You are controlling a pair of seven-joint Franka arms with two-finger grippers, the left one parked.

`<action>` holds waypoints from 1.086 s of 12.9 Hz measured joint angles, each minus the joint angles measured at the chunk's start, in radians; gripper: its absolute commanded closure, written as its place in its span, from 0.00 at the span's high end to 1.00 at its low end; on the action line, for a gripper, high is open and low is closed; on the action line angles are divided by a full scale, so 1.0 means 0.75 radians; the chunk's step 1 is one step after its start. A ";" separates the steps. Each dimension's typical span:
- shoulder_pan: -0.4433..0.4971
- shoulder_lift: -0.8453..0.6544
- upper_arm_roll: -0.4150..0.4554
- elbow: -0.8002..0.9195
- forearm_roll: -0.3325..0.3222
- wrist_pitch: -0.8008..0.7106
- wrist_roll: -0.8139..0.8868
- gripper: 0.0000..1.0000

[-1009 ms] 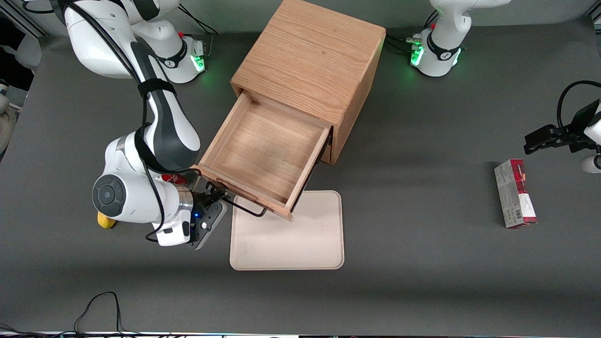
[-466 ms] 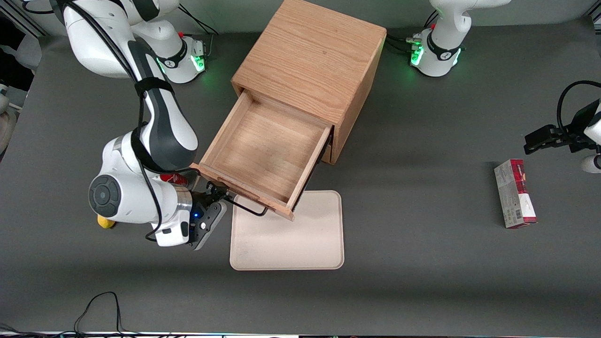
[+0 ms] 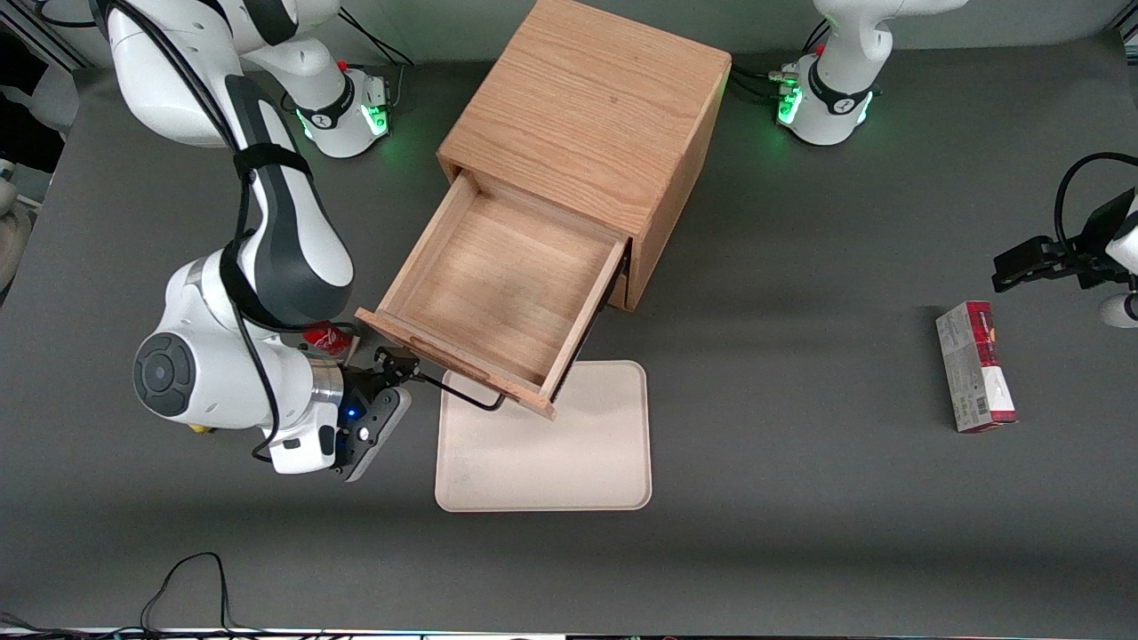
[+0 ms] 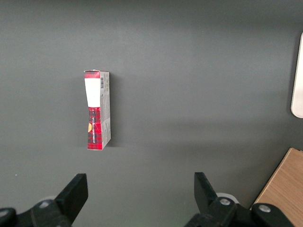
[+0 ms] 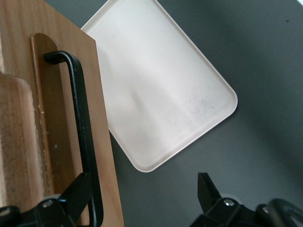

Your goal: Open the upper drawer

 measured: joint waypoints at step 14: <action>0.001 -0.301 -0.004 -0.269 -0.308 -0.146 -0.030 1.00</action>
